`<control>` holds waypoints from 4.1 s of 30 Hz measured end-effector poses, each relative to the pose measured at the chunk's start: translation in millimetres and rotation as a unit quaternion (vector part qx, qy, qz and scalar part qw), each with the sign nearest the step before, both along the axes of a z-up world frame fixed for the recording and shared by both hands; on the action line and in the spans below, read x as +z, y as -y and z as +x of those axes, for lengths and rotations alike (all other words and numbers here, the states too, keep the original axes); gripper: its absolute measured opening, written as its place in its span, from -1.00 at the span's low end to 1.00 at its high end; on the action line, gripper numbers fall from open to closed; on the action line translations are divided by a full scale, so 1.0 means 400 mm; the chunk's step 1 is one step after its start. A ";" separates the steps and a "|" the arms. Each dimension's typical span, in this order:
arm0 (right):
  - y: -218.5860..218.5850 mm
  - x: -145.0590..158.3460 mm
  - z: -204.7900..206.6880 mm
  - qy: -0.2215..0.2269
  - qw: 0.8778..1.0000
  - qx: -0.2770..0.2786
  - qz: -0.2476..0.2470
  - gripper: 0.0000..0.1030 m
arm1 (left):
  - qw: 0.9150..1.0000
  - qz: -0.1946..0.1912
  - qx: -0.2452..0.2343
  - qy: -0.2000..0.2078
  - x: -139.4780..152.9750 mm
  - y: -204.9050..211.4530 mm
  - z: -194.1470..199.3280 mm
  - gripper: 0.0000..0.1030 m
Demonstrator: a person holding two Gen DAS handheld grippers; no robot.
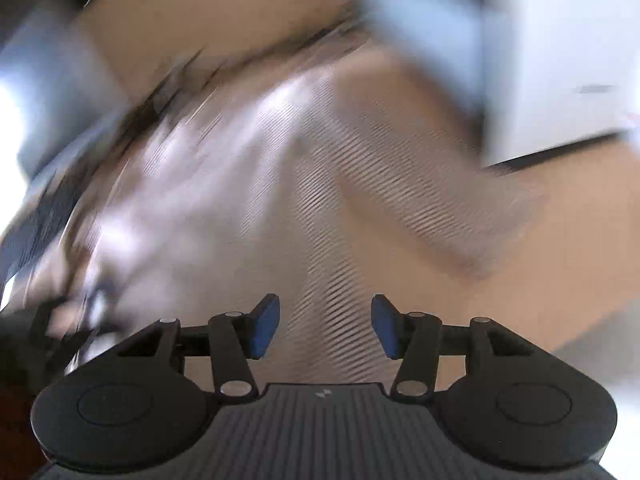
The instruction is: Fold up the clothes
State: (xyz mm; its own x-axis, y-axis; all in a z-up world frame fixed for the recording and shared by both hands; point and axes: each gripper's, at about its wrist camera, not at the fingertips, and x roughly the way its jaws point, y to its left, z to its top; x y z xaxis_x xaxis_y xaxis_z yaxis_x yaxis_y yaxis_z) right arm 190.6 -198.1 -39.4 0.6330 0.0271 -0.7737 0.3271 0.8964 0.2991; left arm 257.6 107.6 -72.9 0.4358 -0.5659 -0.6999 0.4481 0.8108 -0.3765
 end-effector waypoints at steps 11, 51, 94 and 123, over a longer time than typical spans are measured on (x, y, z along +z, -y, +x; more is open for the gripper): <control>0.145 -0.083 0.019 0.024 0.988 -0.149 0.019 -0.26 | 0.985 -0.107 0.129 -0.041 0.110 -0.135 0.039 1.00; -0.450 0.304 0.550 0.228 0.930 0.264 -0.118 -0.72 | 0.926 -0.128 0.352 -0.044 0.087 -0.421 -0.147 1.00; -0.331 -0.147 0.339 0.194 0.762 0.377 -0.489 -0.85 | 0.972 0.088 0.211 0.057 0.125 -0.021 0.338 -0.73; -0.203 -0.084 0.567 0.059 0.964 0.247 -0.078 -0.29 | 0.966 0.095 0.232 0.067 0.145 -0.217 0.164 0.22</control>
State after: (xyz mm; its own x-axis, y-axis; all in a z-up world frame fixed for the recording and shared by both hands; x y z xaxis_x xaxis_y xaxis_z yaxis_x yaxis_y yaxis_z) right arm 417.5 -116.7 -73.1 0.6567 0.2365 -0.7161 -0.1794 0.9713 0.1563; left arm 323.0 194.5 -14.9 0.7063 -0.1545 -0.6908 0.0536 0.9848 -0.1654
